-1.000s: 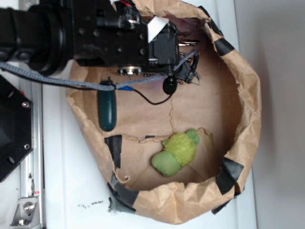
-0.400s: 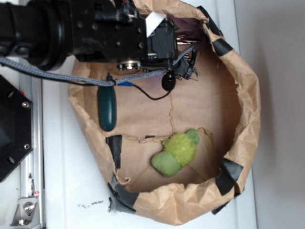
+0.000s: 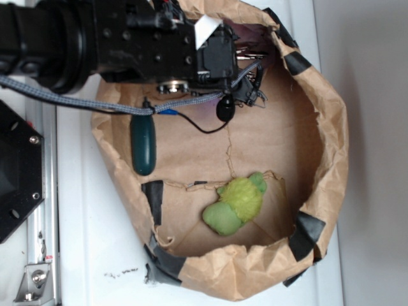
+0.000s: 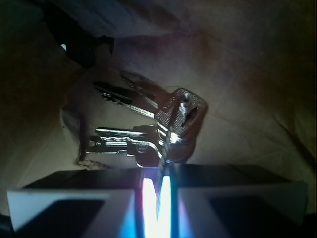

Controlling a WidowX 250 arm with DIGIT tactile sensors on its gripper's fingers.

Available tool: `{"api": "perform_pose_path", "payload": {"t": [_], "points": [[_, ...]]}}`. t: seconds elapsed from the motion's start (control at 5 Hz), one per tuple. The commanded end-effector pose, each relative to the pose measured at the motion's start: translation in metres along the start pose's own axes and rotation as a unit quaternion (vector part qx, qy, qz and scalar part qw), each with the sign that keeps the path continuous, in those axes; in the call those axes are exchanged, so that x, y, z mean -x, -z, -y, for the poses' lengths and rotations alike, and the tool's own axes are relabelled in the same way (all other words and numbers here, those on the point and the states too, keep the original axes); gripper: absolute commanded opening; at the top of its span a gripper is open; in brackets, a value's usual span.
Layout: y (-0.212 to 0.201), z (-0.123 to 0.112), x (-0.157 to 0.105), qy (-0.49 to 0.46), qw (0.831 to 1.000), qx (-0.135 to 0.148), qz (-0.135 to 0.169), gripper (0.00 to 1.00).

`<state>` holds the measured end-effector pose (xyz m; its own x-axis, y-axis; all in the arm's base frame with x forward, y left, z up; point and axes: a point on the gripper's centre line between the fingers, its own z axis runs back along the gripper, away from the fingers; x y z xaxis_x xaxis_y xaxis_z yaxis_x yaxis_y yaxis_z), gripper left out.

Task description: Grab the silver keys.

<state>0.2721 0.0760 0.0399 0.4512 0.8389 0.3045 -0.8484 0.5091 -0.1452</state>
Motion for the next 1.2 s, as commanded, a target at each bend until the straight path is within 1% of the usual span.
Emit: {"api": "perform_pose_path", "payload": {"t": [0.0, 0.2, 0.4, 0.6, 0.8, 1.0], "points": [[-0.062, 0.009, -0.015, 0.014, 0.998, 0.064, 0.005, 0.00], [-0.114, 0.020, -0.013, 0.030, 0.993, 0.109, -0.039, 0.00], [-0.164, 0.030, -0.018, 0.044, 0.986, 0.151, -0.056, 0.00], [-0.162, 0.031, -0.014, 0.063, 0.988, 0.130, -0.053, 0.00], [-0.152, 0.032, -0.011, 0.075, 0.990, 0.107, -0.052, 0.00], [-0.153, 0.029, -0.007, 0.092, 0.992, 0.056, -0.059, 0.00]]}}
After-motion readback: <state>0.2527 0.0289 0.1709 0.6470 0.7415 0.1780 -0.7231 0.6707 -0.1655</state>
